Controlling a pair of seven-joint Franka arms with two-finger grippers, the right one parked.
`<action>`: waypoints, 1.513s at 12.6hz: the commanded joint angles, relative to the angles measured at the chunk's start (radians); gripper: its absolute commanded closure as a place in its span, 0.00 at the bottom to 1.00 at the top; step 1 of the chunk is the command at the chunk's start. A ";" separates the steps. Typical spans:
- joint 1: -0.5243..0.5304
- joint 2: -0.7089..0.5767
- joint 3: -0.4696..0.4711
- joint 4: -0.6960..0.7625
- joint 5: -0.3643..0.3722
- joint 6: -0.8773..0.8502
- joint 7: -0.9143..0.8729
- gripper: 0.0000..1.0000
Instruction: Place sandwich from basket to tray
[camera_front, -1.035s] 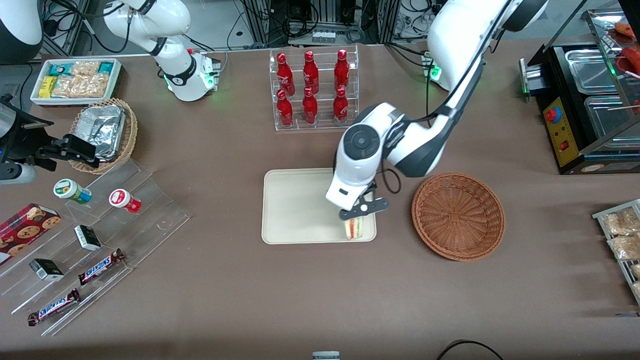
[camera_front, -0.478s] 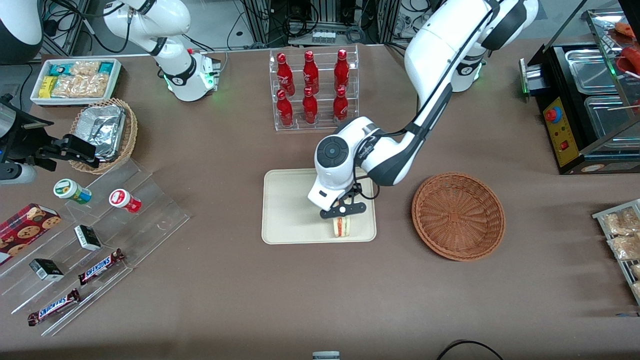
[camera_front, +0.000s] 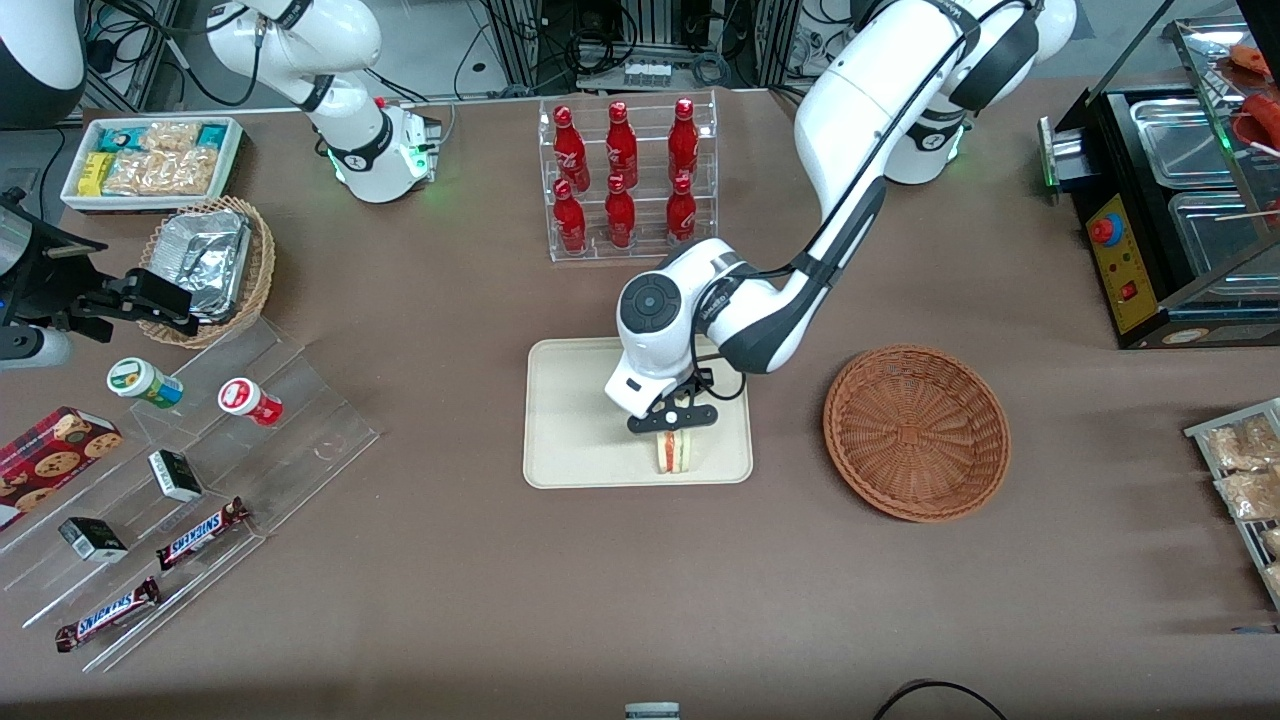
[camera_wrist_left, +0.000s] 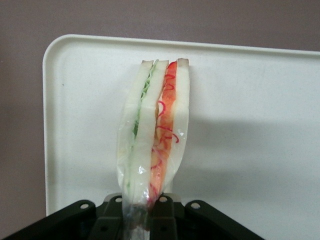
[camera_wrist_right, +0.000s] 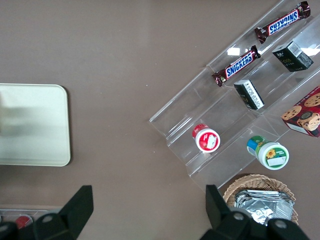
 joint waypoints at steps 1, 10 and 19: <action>-0.027 0.018 0.011 0.034 0.023 0.001 -0.024 0.91; -0.012 -0.145 0.045 0.031 0.003 -0.158 -0.028 0.01; -0.012 -0.559 0.352 -0.149 -0.134 -0.420 0.076 0.01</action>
